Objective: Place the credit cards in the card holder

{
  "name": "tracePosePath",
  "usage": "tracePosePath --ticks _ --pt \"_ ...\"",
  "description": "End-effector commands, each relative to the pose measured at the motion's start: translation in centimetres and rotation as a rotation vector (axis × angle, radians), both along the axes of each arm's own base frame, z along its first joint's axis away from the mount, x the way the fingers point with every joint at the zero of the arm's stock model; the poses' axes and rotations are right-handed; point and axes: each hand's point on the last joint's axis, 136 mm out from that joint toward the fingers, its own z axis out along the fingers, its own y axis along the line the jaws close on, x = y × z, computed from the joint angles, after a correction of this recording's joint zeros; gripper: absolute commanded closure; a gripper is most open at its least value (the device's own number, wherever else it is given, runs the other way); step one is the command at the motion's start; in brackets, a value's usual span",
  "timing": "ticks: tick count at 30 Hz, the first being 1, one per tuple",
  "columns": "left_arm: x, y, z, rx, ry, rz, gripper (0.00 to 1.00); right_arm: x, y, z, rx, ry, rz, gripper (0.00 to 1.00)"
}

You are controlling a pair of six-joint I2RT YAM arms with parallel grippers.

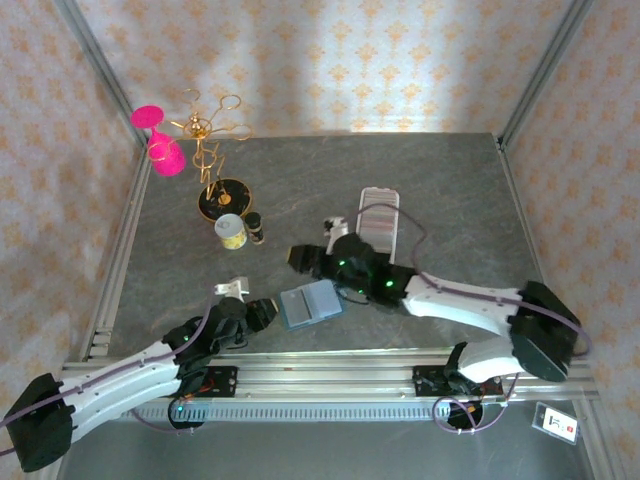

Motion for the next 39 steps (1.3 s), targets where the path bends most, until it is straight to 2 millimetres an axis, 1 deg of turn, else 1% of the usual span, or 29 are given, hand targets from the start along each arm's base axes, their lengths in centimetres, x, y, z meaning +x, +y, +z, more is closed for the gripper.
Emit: tracePosePath --ticks 1,3,5,7,9,10,12,15,18,20,23,25,28,32,35,39 --pt "0.5 -3.5 3.3 -0.089 -0.057 -0.122 0.76 2.7 -4.9 3.5 -0.190 -0.266 -0.075 0.42" --pt "0.4 -5.1 4.0 -0.106 -0.060 -0.177 0.79 3.4 -7.2 5.0 -0.265 -0.389 -0.085 0.42" --pt "0.3 -6.7 4.3 -0.101 -0.063 -0.218 0.81 3.7 -8.5 5.7 -0.366 -0.496 -0.073 0.43" --pt "-0.1 -8.2 4.3 -0.092 -0.059 -0.265 0.83 3.5 -9.4 5.8 -0.484 -0.589 -0.040 0.46" --pt "-0.6 -9.8 3.9 -0.069 -0.047 -0.318 0.84 3.2 -10.1 5.1 -0.608 -0.684 0.013 0.49" --pt "-0.7 -10.3 3.6 -0.055 -0.036 -0.332 0.85 2.9 -10.3 4.5 -0.654 -0.711 0.041 0.49" --pt "-1.0 -11.0 2.6 -0.023 -0.006 -0.357 0.86 2.6 -10.9 2.9 -0.788 -0.753 0.115 0.44" --pt "-1.3 -10.5 0.9 0.015 0.035 -0.350 0.87 2.5 -11.8 1.1 -0.934 -0.748 0.189 0.41" --pt "-1.6 -9.2 -0.5 0.063 0.061 -0.322 0.87 2.0 -12.5 -1.1 -1.070 -0.765 0.308 0.41" --pt "-1.6 -8.4 -1.1 0.097 0.070 -0.306 0.87 2.1 -13.1 -2.7 -1.124 -0.734 0.376 0.40" --pt "-1.7 -7.2 -1.7 0.143 0.075 -0.281 0.87 2.8 -14.3 -5.2 -1.214 -0.656 0.455 0.40" --pt "-1.6 -6.4 -1.8 0.169 0.069 -0.261 0.87 3.3 -15.2 -6.5 -1.257 -0.626 0.486 0.41" --pt "-1.3 -5.2 -1.9 0.212 0.055 -0.224 0.87 4.7 -16.5 -8.5 -1.298 -0.573 0.516 0.41" --pt "-1.2 -4.2 -2.1 0.226 0.048 -0.203 0.87 6.5 -18.1 -10.1 -1.378 -0.527 0.506 0.41" --pt "-1.1 -3.8 -2.5 0.219 0.053 -0.193 0.86 7.3 -18.5 -10.8 -1.407 -0.504 0.522 0.43" --pt "-1.1 -3.2 -3.3 0.218 0.071 -0.186 0.86 8.0 -18.8 -11.2 -1.438 -0.501 0.532 0.43"
